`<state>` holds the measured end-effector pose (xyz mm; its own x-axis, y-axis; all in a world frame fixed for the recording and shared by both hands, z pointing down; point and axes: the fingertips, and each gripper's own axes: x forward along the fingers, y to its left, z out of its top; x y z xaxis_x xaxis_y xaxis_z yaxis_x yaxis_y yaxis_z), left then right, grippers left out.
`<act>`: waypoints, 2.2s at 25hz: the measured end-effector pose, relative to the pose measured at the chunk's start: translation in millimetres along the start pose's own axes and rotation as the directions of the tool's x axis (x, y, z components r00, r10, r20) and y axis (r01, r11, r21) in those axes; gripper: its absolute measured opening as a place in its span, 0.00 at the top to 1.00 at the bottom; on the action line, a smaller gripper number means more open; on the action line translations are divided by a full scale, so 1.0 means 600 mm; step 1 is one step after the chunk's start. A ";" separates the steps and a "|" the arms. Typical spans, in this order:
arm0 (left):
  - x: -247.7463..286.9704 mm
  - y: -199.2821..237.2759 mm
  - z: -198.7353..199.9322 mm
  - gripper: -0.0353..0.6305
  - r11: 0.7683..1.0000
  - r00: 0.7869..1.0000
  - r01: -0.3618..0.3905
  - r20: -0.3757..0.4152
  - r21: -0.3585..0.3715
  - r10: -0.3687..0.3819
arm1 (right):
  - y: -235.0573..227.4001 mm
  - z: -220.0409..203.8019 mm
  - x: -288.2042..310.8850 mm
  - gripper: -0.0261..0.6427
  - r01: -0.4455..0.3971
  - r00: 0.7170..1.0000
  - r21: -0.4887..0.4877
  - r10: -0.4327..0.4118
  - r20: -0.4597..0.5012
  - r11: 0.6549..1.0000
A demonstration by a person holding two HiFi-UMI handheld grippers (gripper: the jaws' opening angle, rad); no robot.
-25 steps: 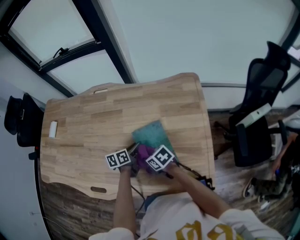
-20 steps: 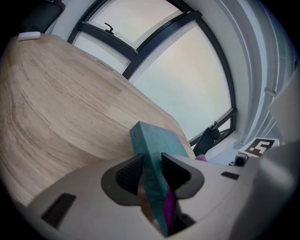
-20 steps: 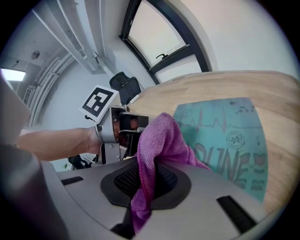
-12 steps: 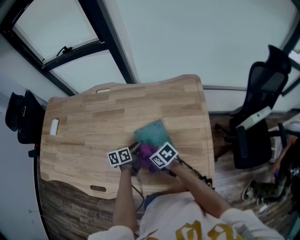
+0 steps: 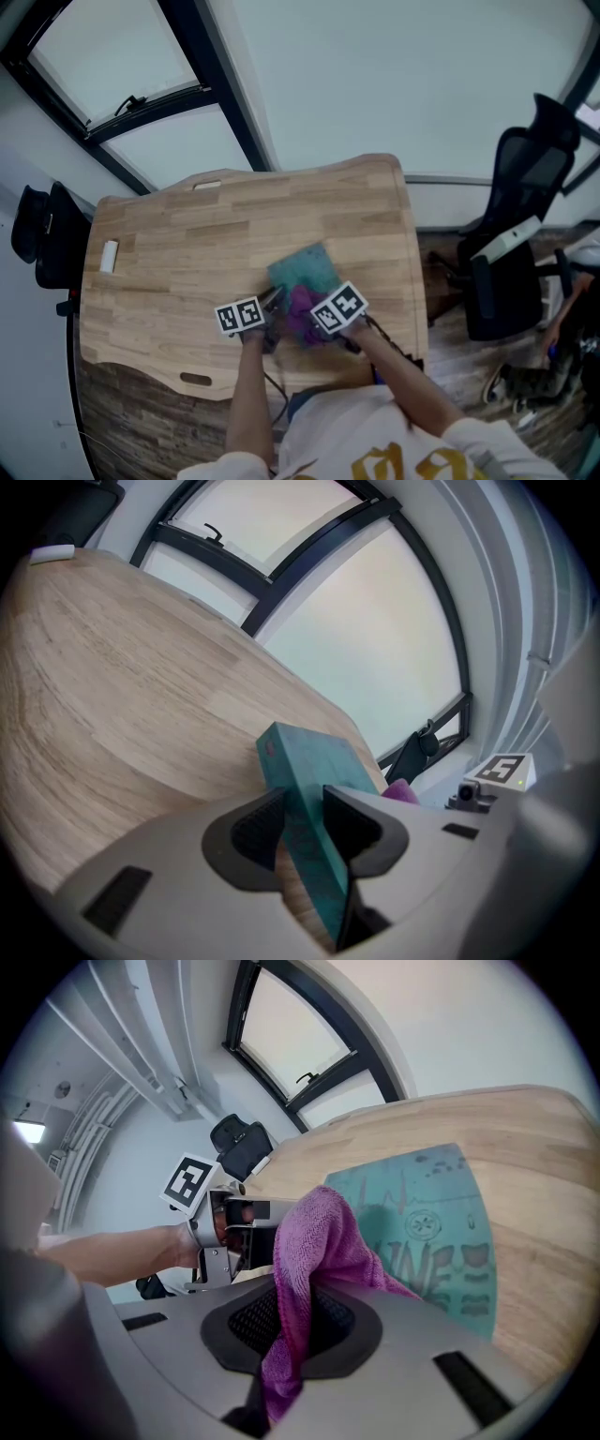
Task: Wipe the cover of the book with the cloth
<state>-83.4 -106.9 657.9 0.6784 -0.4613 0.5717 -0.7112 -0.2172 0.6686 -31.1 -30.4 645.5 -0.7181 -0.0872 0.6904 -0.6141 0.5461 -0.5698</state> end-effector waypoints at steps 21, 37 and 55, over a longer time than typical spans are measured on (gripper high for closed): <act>0.000 0.002 -0.001 0.75 1.000 1.000 -0.001 0.000 -0.001 0.001 | -0.053 0.003 -0.042 0.91 0.023 0.998 0.078 -0.027 0.051 0.997; 0.001 0.000 0.000 0.75 1.000 1.000 -0.002 -0.001 0.000 0.002 | -0.087 -0.004 -0.072 0.91 0.111 0.993 0.010 -0.112 0.040 0.994; 0.002 -0.003 0.000 0.75 1.000 1.000 0.005 -0.007 -0.008 -0.005 | -0.093 0.022 -0.063 0.91 0.138 0.990 -0.033 -0.137 0.022 0.990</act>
<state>-81.3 -107.0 657.5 0.6836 -0.4540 0.5715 -0.7060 -0.2130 0.6754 25.7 -68.8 645.3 -0.6341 -0.1796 0.7521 -0.6962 0.5558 -0.4543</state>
